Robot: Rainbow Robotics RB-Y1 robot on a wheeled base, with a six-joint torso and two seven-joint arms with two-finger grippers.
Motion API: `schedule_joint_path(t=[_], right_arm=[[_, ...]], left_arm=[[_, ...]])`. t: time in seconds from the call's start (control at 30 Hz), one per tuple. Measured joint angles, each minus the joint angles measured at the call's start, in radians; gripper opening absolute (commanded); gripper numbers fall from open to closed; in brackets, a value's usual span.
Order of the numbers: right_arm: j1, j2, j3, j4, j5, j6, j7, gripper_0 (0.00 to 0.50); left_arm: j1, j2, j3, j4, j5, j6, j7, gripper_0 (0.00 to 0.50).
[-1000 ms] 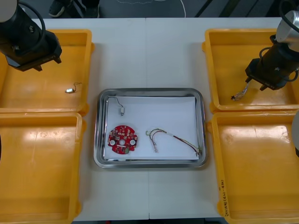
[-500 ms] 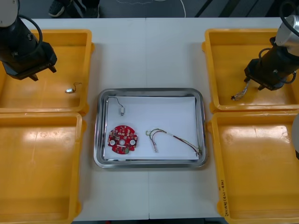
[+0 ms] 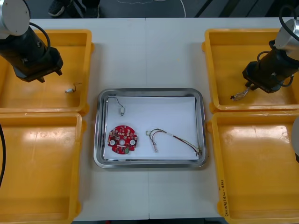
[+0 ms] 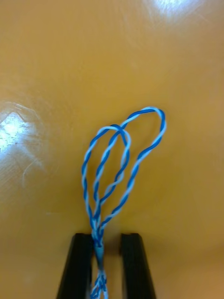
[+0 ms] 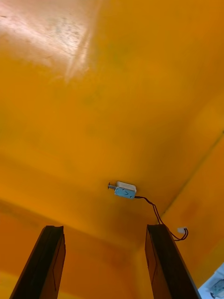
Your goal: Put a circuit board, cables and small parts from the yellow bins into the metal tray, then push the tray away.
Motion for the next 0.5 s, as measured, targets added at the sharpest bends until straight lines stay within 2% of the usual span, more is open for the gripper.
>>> schedule_joint_path(t=[0.03,0.1,0.23,0.5], right_arm=[[0.0,0.0,0.0,0.0,-0.001,-0.001,0.0,0.059],[0.001,0.0,0.0,0.0,-0.002,-0.006,0.0,0.0],[0.001,0.0,0.0,-0.001,-0.005,-0.008,0.0,0.0],[0.002,0.0,0.0,-0.003,-0.036,-0.009,0.0,0.0]], left_arm=[[0.0,-0.006,0.0,0.01,0.0,-0.006,-0.034,0.5],[0.0,-0.017,0.0,0.029,-0.001,-0.016,-0.11,0.5],[0.0,-0.034,0.0,0.073,-0.001,-0.04,-0.203,0.5],[-0.019,-0.048,0.0,0.183,0.003,-0.051,-0.203,0.5]])
